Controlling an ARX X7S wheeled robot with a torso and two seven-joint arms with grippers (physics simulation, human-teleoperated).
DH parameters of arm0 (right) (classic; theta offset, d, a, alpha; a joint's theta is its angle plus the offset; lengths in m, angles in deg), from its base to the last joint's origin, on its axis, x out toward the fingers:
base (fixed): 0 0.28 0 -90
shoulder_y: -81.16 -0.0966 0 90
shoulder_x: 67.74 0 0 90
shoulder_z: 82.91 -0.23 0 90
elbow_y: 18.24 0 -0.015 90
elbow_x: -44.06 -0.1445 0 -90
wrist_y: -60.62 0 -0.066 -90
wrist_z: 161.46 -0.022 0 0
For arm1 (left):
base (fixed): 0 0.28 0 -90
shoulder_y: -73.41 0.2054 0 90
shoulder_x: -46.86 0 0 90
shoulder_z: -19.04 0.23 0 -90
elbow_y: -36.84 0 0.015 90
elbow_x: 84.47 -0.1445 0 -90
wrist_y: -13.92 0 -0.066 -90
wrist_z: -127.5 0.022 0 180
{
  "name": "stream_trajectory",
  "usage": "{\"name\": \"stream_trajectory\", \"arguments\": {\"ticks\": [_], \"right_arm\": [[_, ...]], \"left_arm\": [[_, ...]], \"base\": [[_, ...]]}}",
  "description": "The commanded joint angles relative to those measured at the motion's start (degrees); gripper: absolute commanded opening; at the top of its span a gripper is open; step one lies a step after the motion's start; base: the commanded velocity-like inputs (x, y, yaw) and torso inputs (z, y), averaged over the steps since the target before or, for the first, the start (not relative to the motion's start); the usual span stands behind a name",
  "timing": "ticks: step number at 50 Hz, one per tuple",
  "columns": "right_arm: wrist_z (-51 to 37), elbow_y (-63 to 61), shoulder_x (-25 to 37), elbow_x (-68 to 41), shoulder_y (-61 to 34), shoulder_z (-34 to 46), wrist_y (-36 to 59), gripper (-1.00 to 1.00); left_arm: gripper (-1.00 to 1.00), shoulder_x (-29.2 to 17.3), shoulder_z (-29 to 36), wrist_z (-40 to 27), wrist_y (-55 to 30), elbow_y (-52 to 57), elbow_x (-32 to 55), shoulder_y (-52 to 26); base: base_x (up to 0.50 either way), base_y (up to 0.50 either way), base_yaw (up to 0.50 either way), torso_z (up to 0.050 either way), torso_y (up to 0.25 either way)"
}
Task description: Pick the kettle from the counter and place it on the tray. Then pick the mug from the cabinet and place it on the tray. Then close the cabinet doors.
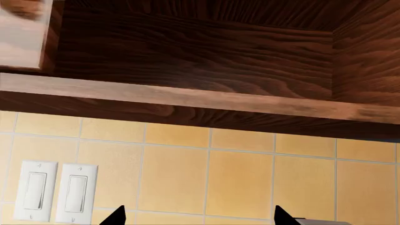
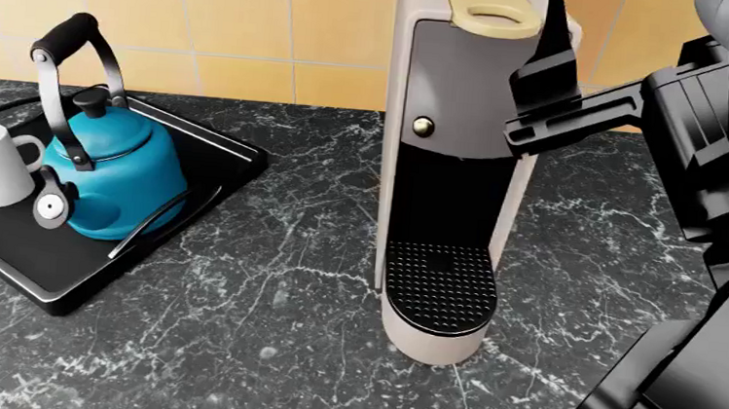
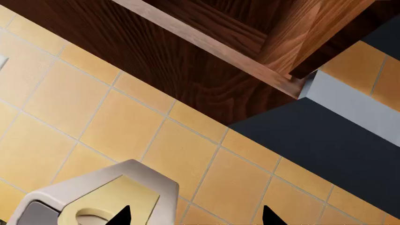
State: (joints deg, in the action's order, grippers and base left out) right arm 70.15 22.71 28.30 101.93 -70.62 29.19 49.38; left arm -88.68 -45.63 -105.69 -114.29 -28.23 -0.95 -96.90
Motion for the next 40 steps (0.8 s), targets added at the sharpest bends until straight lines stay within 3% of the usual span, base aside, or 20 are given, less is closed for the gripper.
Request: {"name": "stream_trajectory", "arguments": {"ticks": [1, 40], "right_arm": [[0.15, -0.13, 0.08, 0.22, -0.19, 0.26, 0.30, 1.00], [1.03, 0.37, 0.23, 1.13, -1.72, 1.52, 1.53, 1.00]], "left_arm": [[1.00, -0.10, -0.13, -0.11, -0.09, -0.14, 0.25, -0.24], [1.00, -0.14, -0.55, -0.22, -0.56, -0.96, 0.87, -2.11]], "base": [[0.00, -0.14, 0.00, 0.000, 0.000], [0.00, -0.08, 0.00, 0.000, 0.000]]}}
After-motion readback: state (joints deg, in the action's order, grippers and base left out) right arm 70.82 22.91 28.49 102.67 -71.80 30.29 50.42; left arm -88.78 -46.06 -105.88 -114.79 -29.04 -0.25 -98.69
